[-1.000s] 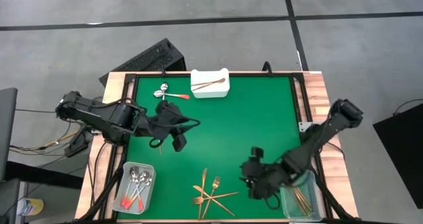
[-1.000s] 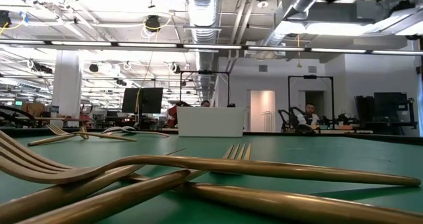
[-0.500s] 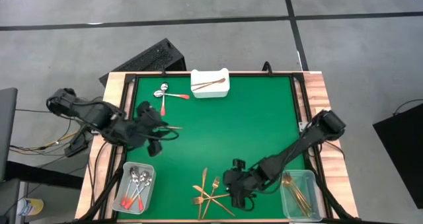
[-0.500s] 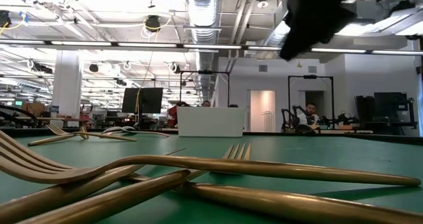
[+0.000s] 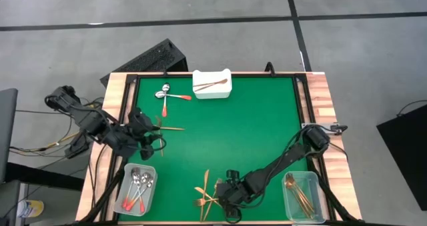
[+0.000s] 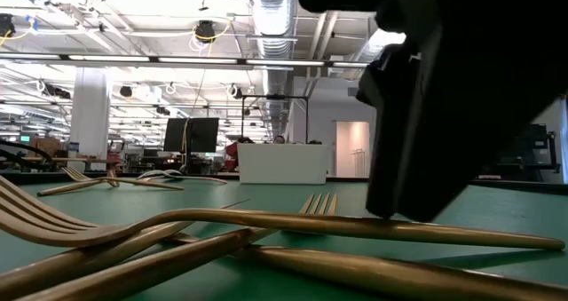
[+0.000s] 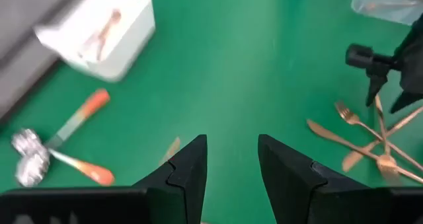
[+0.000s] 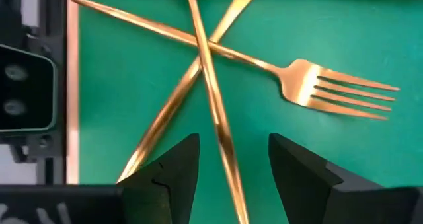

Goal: Sort silverware by color (type)
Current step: Put the gold fork into the transparent bin

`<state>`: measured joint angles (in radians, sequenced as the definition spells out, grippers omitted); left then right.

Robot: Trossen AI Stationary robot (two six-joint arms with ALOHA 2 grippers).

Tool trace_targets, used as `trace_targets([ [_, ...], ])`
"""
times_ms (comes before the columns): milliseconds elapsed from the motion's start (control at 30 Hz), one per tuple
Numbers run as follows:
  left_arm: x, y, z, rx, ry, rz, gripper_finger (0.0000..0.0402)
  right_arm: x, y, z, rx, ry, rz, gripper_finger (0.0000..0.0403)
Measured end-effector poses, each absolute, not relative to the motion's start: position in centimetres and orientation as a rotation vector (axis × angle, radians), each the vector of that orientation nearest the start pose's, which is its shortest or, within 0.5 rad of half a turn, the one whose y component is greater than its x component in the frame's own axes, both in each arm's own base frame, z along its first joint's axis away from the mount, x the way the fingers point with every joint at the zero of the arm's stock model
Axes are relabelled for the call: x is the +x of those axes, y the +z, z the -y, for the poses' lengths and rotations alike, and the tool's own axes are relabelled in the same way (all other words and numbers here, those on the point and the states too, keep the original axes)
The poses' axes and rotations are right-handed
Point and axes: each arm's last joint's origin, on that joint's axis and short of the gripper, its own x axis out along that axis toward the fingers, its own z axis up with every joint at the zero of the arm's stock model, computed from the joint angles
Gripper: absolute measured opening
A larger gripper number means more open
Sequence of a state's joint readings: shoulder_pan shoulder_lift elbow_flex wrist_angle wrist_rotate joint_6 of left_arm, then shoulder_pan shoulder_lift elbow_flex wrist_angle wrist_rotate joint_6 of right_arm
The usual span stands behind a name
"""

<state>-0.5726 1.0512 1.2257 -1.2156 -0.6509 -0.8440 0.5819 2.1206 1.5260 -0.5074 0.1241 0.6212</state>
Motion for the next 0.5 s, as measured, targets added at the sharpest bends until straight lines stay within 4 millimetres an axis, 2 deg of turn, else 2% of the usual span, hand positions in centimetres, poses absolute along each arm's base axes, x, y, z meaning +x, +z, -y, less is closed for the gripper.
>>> trace_targets([
  [200, 14.9, 33.3, 8.1, -0.293, 0.396, -0.844, 0.0121, 37.1, 14.5, -23.7, 0.165, 0.072, -1.139, 0.0167],
  [333, 15.1, 32.4, 8.6, -0.315, 0.389, -0.845, 0.0121, 37.1, 14.4, -23.3, 0.152, 0.065, -1.155, 0.0137],
  [500, 15.6, 32.2, 8.9, -0.341, 0.38, -0.808, 0.0121, 37.3, 14.4, -22.7, 0.212, 0.044, -1.187, 0.0066],
])
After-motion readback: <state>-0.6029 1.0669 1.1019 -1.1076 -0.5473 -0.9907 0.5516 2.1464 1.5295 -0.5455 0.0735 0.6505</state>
